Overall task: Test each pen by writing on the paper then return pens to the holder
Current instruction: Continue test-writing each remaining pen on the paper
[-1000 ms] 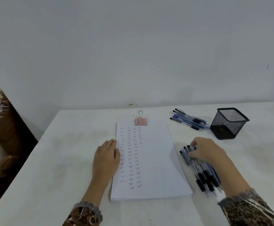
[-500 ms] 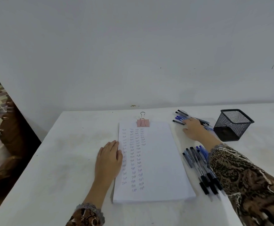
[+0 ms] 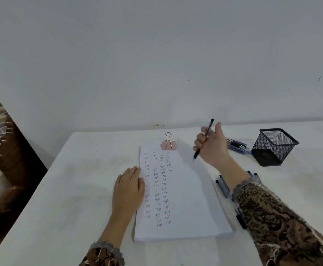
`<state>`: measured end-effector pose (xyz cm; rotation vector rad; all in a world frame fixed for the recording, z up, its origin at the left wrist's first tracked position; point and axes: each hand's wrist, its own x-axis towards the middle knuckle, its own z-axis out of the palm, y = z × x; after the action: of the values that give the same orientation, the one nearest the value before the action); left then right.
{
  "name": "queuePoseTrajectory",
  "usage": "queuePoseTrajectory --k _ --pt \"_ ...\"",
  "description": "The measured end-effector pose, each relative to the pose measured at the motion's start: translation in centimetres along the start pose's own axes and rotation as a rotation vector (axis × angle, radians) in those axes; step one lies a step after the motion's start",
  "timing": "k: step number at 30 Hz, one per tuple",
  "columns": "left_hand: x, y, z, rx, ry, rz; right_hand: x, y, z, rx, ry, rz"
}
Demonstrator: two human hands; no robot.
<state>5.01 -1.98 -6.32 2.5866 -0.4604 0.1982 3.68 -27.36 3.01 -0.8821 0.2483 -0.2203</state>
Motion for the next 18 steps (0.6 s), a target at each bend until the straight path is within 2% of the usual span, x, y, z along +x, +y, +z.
queuePoseTrajectory --k 3,6,14,18 --pt "0.0 -0.1 0.0 -0.001 0.001 0.001 -1.0 3.7 0.7 0.359 0.075 -0.003" --pt "-0.1 0.1 -0.1 -0.013 -0.003 -0.001 -1.6 6.3 0.2 0.504 0.164 -0.018" --pt "-0.2 0.2 -0.3 -0.022 0.003 -0.004 -1.7 7.6 -0.4 0.609 0.205 -0.098" --pt "-0.2 0.3 -0.4 -0.021 -0.001 -0.006 -1.3 7.2 0.1 0.518 0.182 -0.079"
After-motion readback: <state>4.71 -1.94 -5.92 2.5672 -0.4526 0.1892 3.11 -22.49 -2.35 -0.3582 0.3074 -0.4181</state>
